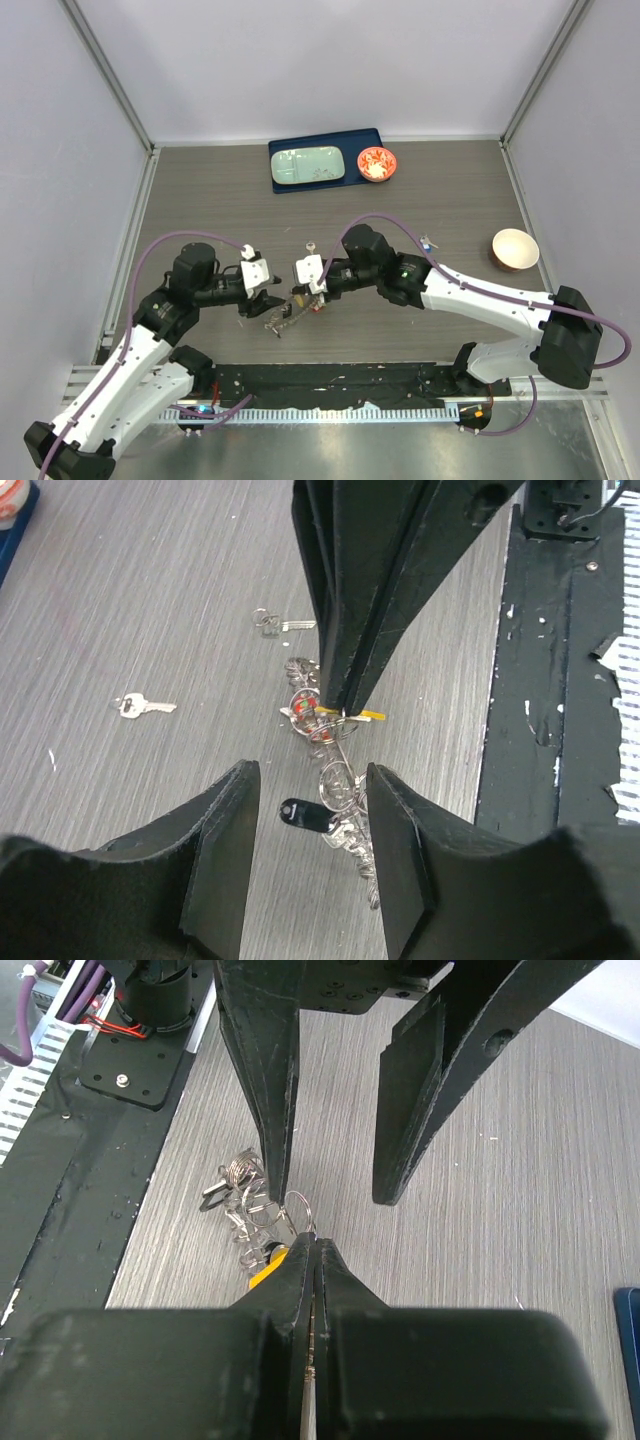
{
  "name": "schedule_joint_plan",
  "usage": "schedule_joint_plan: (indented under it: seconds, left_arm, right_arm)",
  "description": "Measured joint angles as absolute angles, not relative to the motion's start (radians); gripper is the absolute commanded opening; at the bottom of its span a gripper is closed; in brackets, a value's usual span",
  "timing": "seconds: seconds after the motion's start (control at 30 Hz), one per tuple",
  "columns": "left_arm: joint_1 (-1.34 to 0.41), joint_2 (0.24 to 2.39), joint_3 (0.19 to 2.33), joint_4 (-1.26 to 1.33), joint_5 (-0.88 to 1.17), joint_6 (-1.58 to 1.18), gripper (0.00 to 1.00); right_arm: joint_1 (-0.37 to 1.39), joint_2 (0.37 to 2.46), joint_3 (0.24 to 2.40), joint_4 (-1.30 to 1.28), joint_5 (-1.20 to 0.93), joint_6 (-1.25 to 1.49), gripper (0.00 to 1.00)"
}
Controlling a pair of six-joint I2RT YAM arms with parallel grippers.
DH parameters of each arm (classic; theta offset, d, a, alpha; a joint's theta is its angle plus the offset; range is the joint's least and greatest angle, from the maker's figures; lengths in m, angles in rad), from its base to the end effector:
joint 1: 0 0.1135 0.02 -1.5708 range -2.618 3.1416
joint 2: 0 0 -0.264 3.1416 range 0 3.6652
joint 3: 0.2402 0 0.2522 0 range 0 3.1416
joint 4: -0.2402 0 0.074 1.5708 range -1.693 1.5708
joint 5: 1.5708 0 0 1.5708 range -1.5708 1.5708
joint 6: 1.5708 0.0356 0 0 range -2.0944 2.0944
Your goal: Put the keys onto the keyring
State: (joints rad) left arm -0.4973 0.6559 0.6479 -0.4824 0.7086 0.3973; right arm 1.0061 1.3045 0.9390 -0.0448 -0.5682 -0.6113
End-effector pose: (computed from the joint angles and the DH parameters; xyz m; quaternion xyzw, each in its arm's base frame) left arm 0.1167 -0.0897 0.2850 0.5088 0.6480 -0.3213 0.4669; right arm 0.1423 0.2604 0.2952 -0.6868 0.4431 0.3331 0.4701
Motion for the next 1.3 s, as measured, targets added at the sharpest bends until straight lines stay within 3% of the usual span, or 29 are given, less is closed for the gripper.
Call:
schedule_joint_plan:
  seconds: [0.47,0.6,0.87,0.93,1.1,1.3]
  left_arm:
    - [-0.497,0.74,0.648,-0.47,0.837,0.432,0.44]
    - [-0.497,0.746,0.648,-0.468,0.865,0.434,0.34]
    - [-0.497,0.747,0.648,-0.461,0.905,0.436,0.27]
    - [-0.497,0.747,0.648,-0.461,0.909,0.436,0.3]
    - [-0.497,0.744,0.647,-0.46,0.91,0.442,0.5]
    - [-0.497,0.719,0.633,-0.46,0.904,0.449,0.55]
  right_arm:
    - [1.006,1.304,0.944,-0.077,-0.611,-0.62,0.01]
    - [1.006,1.304,0.944,-0.077,-0.623,-0.619,0.01]
    - [1.006,1.3,0.944,-0.08,-0.64,-0.619,0.01]
    - [1.006,1.3,0.944,-0.081,-0.644,-0.619,0.01]
    - [1.006,1.296,0.944,-0.087,-0.651,-0.619,0.01]
    - [1.006,1.278,0.944,-0.089,-0.653,-0.619,0.01]
